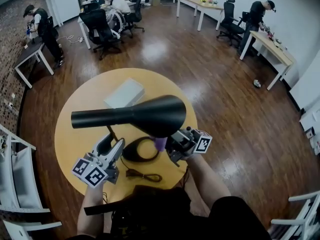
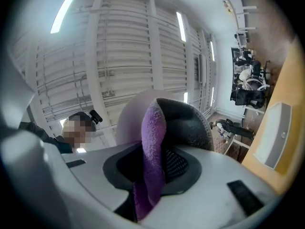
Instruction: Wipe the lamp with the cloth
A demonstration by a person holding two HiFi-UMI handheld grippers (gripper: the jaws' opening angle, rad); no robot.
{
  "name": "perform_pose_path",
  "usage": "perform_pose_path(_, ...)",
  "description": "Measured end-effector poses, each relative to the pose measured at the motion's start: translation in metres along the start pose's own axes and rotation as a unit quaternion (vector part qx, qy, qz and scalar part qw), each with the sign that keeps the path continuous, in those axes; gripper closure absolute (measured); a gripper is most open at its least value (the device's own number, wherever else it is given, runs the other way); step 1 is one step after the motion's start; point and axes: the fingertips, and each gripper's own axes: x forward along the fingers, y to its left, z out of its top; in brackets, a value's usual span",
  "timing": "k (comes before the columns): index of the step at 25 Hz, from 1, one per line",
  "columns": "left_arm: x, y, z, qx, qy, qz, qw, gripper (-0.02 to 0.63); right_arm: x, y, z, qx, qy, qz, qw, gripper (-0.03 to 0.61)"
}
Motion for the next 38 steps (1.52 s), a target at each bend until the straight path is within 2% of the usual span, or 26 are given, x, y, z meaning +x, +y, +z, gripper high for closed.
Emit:
perform_pose_path(9,0.002,-0.001,0.001,-0.009,-0.005,-0.010,0.9999,0.393,-0.015,0.016,0.019,-0.031,-0.031,-0.025,0.999,0.491)
perform_pose_path(19,0.003,-0.001,0.001,-0.019,-0.001,-0.040,0.9990,0.393,-0.038,0.028,0.034,-0.067,-0.067,-0.064,0.993,0.491)
perform_pose_path(30,0.000,-0.004,0.006,-0.037,-0.005,-0.078,0.9963,0.393,-0.064,0.069,0.027,-0.119,-0.073,-0.100,0.985,0.491)
perform_pose_path(38,-0.016,0.007,0.007,-0.043,-0.006,-0.078,0.9960,0.393,-0.084,0.093,0.016,-0.138,-0.095,-0.097,0.981,0.491)
